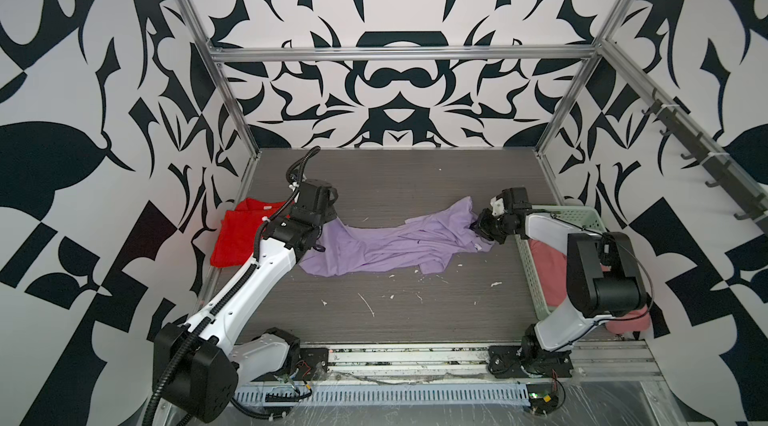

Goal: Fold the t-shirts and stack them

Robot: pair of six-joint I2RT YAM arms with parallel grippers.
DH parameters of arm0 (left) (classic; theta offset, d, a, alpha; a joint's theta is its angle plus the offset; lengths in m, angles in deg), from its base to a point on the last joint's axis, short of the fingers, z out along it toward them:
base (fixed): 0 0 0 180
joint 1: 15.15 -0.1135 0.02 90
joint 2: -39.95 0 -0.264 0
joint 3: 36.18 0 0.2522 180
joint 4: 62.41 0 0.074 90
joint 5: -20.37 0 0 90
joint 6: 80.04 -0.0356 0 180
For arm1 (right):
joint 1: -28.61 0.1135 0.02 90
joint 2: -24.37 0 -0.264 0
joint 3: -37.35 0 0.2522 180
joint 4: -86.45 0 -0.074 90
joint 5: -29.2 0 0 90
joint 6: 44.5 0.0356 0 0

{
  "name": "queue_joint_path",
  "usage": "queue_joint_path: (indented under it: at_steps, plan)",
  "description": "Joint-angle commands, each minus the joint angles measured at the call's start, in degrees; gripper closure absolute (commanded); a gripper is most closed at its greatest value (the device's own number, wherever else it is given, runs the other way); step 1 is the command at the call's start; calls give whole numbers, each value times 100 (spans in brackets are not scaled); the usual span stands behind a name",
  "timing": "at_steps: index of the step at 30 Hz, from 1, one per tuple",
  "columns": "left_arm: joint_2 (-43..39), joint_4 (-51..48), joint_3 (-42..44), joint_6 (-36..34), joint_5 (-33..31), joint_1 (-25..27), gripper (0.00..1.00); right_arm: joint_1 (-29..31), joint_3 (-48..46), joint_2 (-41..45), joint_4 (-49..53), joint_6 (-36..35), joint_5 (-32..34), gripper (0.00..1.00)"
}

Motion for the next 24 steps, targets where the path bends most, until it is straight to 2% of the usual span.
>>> queue_joint_path:
  at_steps: [1,3,14,18,24]
  plan:
    - [-81,-41,34,157,-13,-21,100,22,6,564,-133,82,-104,96]
    - [-65,-19,50,179,6,-25,100,16,75,706,-79,120,-130,100]
    - [-46,21,60,267,49,-24,100,23,400,1213,401,128,-48,100]
    - [-55,47,60,283,54,-24,100,15,540,1137,565,12,-232,98]
    - [-90,62,125,411,110,-26,100,48,2,807,-98,228,-422,97]
